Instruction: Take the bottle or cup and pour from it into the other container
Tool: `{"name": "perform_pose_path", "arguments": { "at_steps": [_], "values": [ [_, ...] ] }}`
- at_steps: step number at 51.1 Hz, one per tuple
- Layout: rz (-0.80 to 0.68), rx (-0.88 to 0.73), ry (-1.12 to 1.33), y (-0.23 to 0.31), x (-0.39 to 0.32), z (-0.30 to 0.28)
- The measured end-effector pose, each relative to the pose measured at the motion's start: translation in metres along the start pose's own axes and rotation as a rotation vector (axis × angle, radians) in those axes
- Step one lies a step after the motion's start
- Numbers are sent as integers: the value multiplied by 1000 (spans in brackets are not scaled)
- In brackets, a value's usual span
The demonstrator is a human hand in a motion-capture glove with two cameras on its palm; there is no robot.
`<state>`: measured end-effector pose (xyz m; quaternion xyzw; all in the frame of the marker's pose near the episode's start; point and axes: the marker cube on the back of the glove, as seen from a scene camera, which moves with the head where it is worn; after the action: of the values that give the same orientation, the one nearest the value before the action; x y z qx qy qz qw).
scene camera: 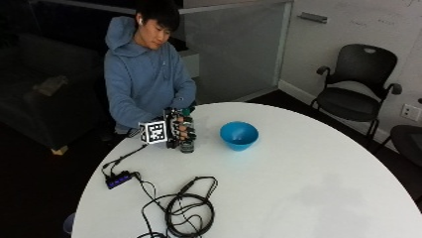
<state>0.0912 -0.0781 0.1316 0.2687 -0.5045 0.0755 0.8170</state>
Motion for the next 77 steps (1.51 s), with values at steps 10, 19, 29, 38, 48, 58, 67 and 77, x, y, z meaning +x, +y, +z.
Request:
{"name": "perform_pose_path", "arguments": {
  "at_steps": [10, 19, 29, 38, 48, 58, 67, 77],
  "values": [
    [-51, 218, 1, -16, 3, 12],
    [-26, 209, 88, -39, -2, 20],
    [11, -37, 327, -73, -22, 35],
    [74, -245, 538, -106, -44, 56],
    [159, -520, 859, -134, -52, 85],
    [318, -737, 1195, -155, -56, 114],
    [447, -916, 1415, -164, -56, 130],
    [581, -1064, 1560, -161, -56, 147]
  ]
}}
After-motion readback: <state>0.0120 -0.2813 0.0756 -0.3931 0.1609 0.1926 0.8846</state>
